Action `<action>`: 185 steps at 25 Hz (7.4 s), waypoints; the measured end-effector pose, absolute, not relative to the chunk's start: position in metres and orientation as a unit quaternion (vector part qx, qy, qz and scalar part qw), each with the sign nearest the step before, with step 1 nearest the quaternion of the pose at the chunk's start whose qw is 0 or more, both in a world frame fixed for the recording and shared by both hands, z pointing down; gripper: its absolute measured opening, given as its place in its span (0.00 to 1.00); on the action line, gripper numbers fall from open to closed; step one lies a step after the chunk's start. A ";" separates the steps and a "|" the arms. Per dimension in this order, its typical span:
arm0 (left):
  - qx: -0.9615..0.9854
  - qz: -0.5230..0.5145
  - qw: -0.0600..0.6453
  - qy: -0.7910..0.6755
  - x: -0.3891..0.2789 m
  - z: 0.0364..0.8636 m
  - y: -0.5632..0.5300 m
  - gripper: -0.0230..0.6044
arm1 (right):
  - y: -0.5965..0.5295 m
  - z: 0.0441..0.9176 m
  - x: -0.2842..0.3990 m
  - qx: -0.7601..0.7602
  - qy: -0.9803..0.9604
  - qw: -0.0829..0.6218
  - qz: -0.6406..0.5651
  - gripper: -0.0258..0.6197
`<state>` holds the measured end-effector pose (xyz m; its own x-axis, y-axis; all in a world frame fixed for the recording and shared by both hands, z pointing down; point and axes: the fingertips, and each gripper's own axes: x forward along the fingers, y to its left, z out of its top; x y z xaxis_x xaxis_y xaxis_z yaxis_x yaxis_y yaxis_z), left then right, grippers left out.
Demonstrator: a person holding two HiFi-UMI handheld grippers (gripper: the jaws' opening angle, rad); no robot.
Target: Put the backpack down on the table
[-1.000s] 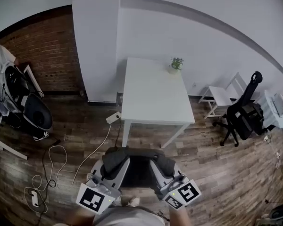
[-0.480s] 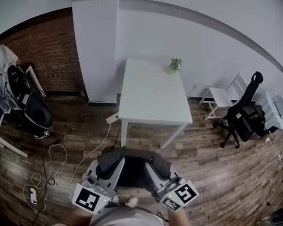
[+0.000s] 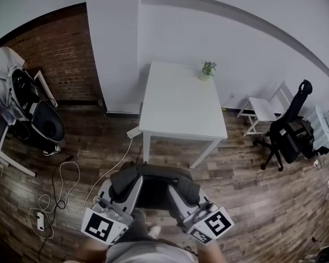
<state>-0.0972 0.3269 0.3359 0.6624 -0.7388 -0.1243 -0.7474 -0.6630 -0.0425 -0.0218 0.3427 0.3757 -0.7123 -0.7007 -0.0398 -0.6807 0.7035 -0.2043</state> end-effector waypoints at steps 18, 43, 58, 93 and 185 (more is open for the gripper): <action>-0.936 0.053 0.040 0.345 -0.090 0.324 0.199 0.10 | 0.206 0.359 -0.018 -0.393 0.917 0.035 -0.063 0.12; -0.950 0.076 0.067 0.295 -0.104 0.259 -0.008 0.10 | 0.016 0.294 -0.034 -0.447 0.892 0.063 -0.007 0.12; -0.943 0.091 0.090 0.307 -0.073 0.223 -0.069 0.11 | -0.048 0.254 -0.002 -0.439 0.895 0.073 0.019 0.12; -0.919 0.070 0.105 0.373 0.020 0.230 -0.285 0.10 | -0.274 0.268 0.093 -0.399 0.914 0.067 0.002 0.12; -0.860 -0.102 -0.074 0.495 0.028 0.495 -0.410 0.46 | -0.387 0.513 0.181 -0.523 0.830 -0.181 -0.071 0.39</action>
<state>0.0276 -0.4097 0.4952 0.4893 -0.8358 0.2490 -0.8660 -0.4993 0.0256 0.1810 -0.3866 0.5127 -0.3875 -0.8423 0.3746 -0.8938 0.4427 0.0710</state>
